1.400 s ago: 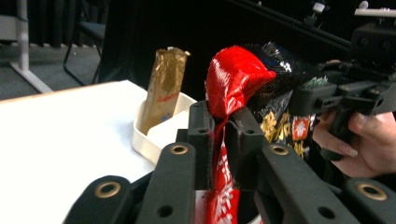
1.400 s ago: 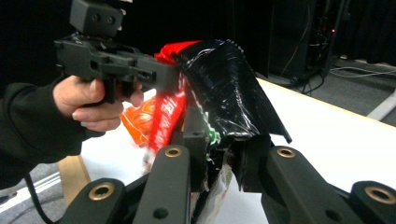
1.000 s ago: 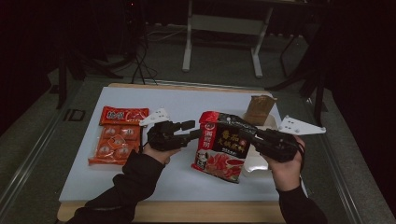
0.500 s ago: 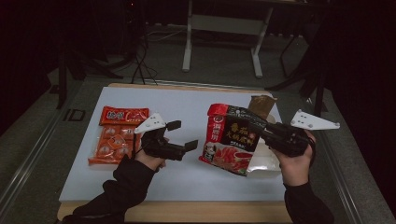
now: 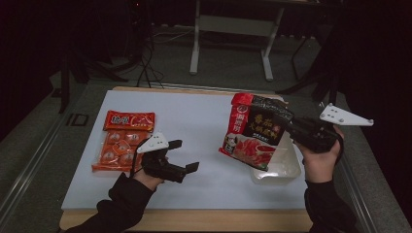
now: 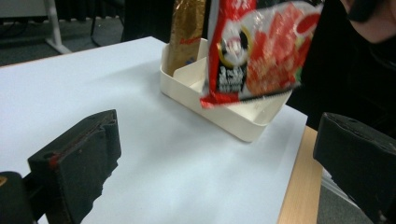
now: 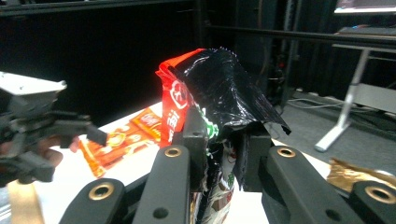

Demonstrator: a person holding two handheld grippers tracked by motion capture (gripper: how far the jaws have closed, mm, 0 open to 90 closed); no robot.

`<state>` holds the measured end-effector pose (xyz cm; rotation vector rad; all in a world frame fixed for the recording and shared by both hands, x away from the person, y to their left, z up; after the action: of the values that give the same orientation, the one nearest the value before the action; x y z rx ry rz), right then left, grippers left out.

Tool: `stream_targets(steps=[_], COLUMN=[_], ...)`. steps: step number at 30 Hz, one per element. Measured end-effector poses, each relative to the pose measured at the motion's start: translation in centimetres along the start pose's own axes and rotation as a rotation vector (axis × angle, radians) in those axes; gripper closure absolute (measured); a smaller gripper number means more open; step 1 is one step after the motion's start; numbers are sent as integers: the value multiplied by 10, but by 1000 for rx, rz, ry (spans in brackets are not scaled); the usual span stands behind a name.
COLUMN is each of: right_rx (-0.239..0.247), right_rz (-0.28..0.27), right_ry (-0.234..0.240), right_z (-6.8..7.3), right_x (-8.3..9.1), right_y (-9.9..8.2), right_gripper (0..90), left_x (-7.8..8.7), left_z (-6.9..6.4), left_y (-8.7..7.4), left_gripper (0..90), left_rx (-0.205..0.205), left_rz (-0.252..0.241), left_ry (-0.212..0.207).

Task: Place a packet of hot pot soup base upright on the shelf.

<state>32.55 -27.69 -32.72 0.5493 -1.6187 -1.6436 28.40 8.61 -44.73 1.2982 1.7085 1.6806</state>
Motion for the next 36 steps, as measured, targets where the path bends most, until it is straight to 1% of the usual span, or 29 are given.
stream_targets(steps=[1, 2, 3, 4, 9, 15, 16, 18, 19, 21, 23, 24, 25, 26, 28, 30, 31, 32, 33, 34, 36], right_rx=[1, 2, 2, 9, 4, -19, -16, -15, -15, -15, -12, -15, -15, -17, -13, -5, -5, 3, 22, 31, 20], right_rz=[-6, -7, -7, -16, -29, -35, -37, -32, -32, -33, -32, -25, -25, -21, -20, -31, -31, -39, -47, -41, -31], right_ry=[-6, -15, -15, -39, -75, -121, -128, -152, -152, -173, -178, -181, -181, -172, -159, -148, -148, -160, -156, -138, -150], right_z=[-3, -5, -5, -14, -28, -48, -51, -58, -58, -67, -73, -76, -76, -83, -88, -93, -93, -97, -98, -100, -104], right_x=[1, 2, 2, 4, 7, 10, 11, 12, 12, 13, 15, 16, 16, 16, 15, 14, 14, 14, 13, 12, 11], right_y=[1, 2, 2, 5, 7, 4, 3, 2, 2, 1, 1, 0, 0, -1, -2, -5, -5, -8, -9, -10, -14], right_gripper=[771, 771, 771, 771, 770, 770, 770, 770, 770, 770, 769, 769, 769, 769, 768, 767, 767, 767, 766, 765, 765], left_x=[1, 2, 2, 4, 10, 20, 21, 24, 24, 29, 30, 31, 31, 30, 30, 29, 29, 29, 29, 29, 29], left_z=[0, 0, 0, 1, 2, 4, 4, 3, 3, 3, 2, 3, 3, 4, 5, 5, 5, 5, 5, 5, 5], left_y=[-3, -8, -8, -14, -31, -52, -55, -61, -61, -69, -74, -75, -75, -80, -82, -83, -83, -83, -82, -83, -83], left_gripper=[13, 13, 13, 13, 13, 13, 13, 13, 13, 13, 13, 13, 13, 13, 13, 13, 13, 13, 13, 13, 13], left_rx=[-11, -23, -23, -21, 2, 37, 42, 42, 42, 45, 63, 66, 66, 76, 89, 85, 85, 77, 76, 75, 74], left_rz=[-3, 8, 8, 23, 27, 43, 43, 44, 44, 45, 37, 40, 40, 37, 38, 37, 37, 41, 36, 35, 35], left_ry=[8, 11, 11, 16, 22, 44, 46, 59, 59, 70, 70, 71, 71, 72, 72, 72, 72, 73, 73, 73, 70])
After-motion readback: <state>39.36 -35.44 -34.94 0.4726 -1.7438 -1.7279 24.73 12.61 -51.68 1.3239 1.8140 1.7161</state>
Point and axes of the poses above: each handheld gripper's, and its own axes: x roughly backward along the jaws, y roughly out of its top, z roughly to its left, the point moved 3 cm from there along -x, roughly forward along the jaws, and after that the axes turned 3 degrees about -x, right-handed, at the moved point
